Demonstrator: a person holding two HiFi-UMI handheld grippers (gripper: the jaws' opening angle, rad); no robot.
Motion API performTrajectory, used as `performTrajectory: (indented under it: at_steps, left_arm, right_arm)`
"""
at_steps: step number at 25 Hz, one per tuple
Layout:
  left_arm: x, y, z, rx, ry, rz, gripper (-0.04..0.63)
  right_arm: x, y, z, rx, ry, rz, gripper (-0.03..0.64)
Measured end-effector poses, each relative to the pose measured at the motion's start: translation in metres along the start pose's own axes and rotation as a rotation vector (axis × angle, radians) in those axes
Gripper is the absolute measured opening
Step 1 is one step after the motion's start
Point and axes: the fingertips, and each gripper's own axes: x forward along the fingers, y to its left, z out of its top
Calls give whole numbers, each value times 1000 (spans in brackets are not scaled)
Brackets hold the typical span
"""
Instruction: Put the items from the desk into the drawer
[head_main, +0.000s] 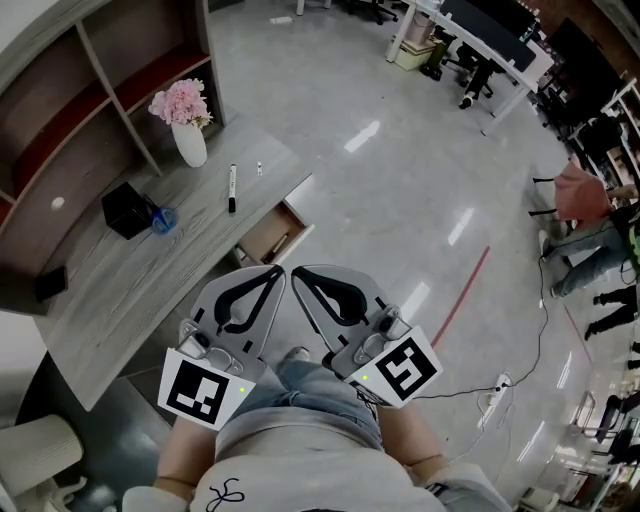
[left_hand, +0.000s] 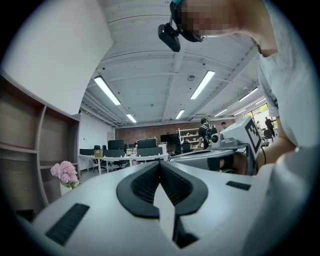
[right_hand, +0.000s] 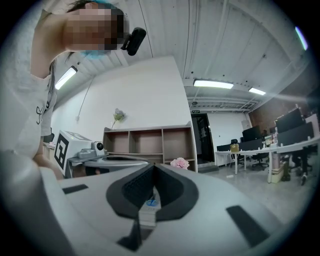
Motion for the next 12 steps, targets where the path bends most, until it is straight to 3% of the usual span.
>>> performTrajectory:
  at_steps: [12]
  left_arm:
    - [4,-15,8,8,-11,20,9]
  right_arm:
    - [-16,-2,5,0,-10,16,8]
